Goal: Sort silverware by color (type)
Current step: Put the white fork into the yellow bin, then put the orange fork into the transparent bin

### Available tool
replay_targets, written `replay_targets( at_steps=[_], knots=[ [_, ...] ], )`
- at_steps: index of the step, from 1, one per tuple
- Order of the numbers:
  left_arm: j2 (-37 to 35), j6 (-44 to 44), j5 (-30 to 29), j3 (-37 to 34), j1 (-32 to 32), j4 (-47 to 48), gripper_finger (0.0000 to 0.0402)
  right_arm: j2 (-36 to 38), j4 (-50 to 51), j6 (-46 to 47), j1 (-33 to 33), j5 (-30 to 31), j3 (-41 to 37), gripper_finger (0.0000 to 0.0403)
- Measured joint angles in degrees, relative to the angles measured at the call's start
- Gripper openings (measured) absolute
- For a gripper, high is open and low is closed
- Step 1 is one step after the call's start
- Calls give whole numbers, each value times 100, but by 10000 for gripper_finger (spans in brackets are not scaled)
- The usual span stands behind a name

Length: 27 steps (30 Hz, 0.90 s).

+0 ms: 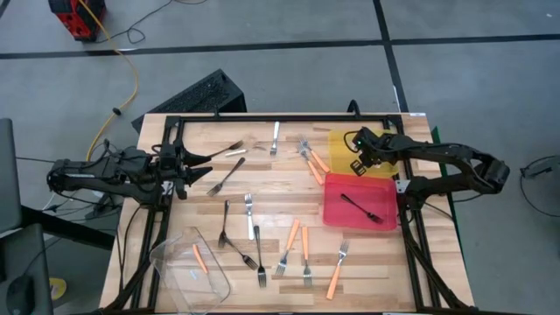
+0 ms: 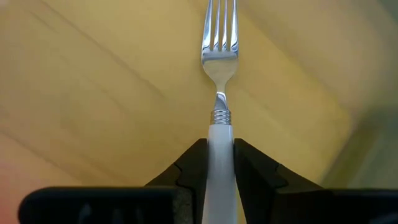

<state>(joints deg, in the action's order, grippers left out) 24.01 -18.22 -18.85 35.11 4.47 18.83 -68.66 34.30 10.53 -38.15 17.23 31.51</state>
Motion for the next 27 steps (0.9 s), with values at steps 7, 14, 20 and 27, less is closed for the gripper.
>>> replay_targets(
  at_steps=[7,14,20,27],
  knots=[
    [0,0,0,0,0,0,151,0,2,4,0,-4,0,109],
    [0,0,0,0,-2,0,151,0,4,4,0,-20,0,151],
    [0,-2,0,0,0,0,151,0,-10,-17,0,-64,0,167],
    [0,-2,2,0,0,0,151,144,63,-140,0,-101,170,166]
  ],
)
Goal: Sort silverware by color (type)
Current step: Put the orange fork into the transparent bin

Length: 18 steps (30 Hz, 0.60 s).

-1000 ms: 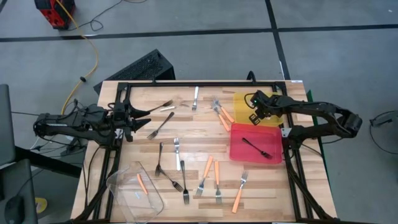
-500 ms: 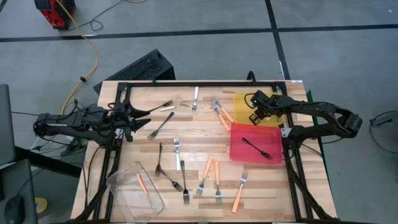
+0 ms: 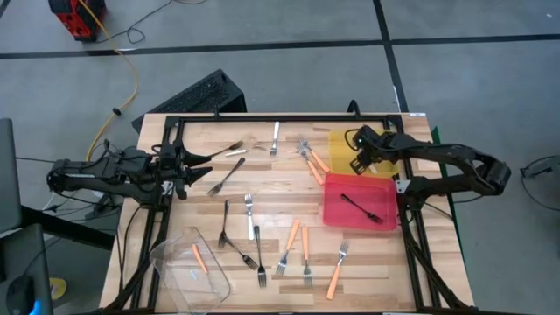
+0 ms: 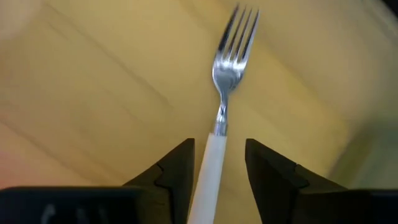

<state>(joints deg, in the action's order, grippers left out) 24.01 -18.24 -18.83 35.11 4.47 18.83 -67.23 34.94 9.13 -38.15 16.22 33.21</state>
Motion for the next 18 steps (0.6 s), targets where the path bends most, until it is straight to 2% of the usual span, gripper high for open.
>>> replay_targets(
  at_steps=[5,9,12,18],
  knots=[
    [0,0,0,0,0,-2,151,324,276,11,57,-8,561,162],
    [-1,-28,0,0,0,0,151,635,263,185,283,-630,1067,161],
    [0,-31,0,0,0,0,151,755,33,431,733,-941,1320,157],
    [0,-67,0,0,0,-2,151,592,-699,850,1977,-930,1449,128]
  ],
)
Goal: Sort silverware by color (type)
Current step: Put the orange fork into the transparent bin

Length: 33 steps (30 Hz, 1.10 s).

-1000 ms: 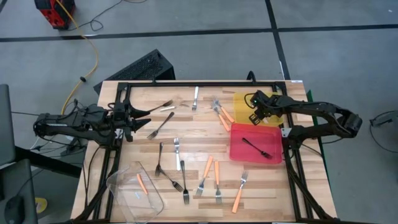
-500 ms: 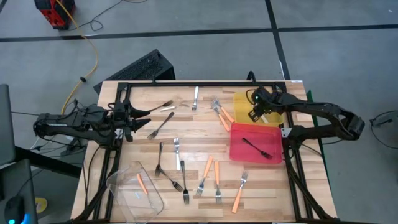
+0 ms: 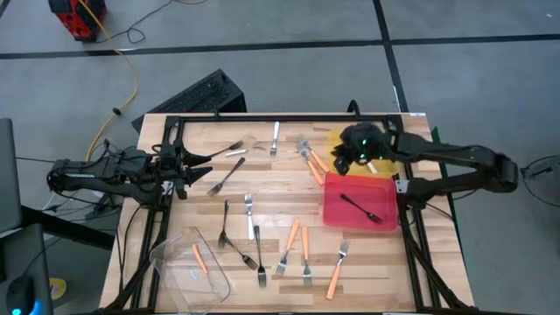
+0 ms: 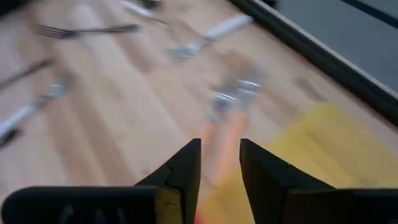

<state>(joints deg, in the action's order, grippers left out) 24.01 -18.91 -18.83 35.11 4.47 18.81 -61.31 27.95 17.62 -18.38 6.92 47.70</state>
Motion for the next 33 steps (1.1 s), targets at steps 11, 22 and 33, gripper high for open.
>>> replay_targets(
  at_steps=[11,22,33],
  knots=[
    [0,-31,-44,0,0,-2,151,-1220,-151,931,1066,845,504,79],
    [-2,-12,-107,0,-2,-2,151,-3066,1674,-298,709,802,2627,140],
    [-2,-1,-111,-2,0,268,151,-4178,1482,-613,-36,453,2656,210]
  ],
)
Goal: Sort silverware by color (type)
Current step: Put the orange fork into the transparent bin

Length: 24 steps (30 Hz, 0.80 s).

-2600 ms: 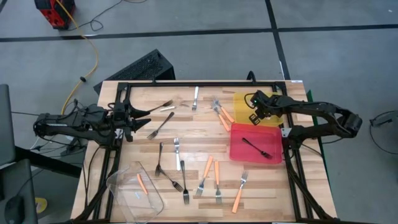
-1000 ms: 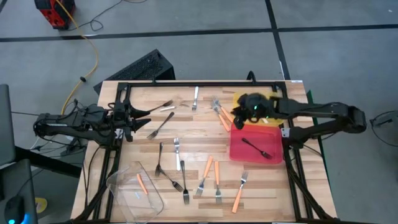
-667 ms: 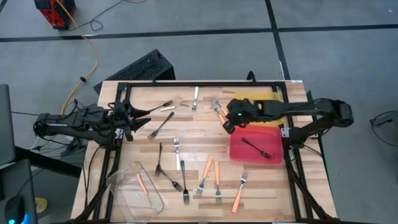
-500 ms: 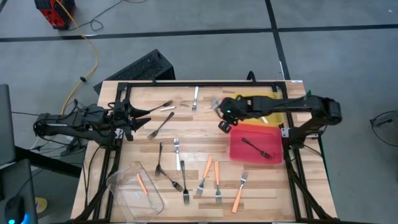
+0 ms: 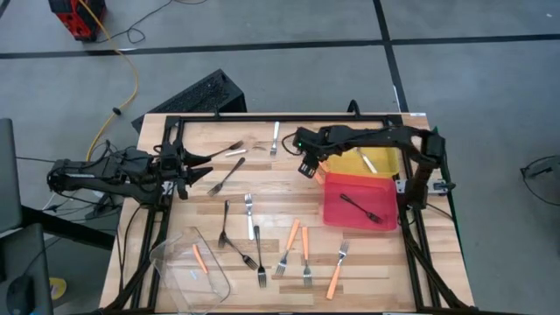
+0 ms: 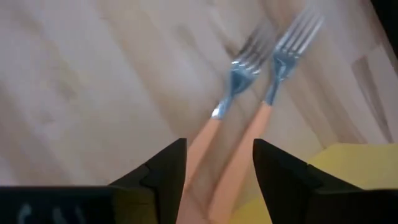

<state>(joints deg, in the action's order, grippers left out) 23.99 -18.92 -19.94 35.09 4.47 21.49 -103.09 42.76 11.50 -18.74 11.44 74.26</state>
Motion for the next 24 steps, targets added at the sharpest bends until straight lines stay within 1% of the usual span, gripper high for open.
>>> replay_targets(
  at_steps=[8,12,19,24],
  knots=[
    [0,133,-192,0,0,16,151,-371,-319,-238,-392,-32,4,193],
    [0,133,-216,0,-2,14,151,-491,-312,-282,-546,-103,4,186],
    [0,136,-216,0,-2,14,151,-507,-377,-337,-697,-163,4,185],
    [0,136,-216,0,-2,14,151,-507,-420,-581,-771,-397,4,188]
  ],
)
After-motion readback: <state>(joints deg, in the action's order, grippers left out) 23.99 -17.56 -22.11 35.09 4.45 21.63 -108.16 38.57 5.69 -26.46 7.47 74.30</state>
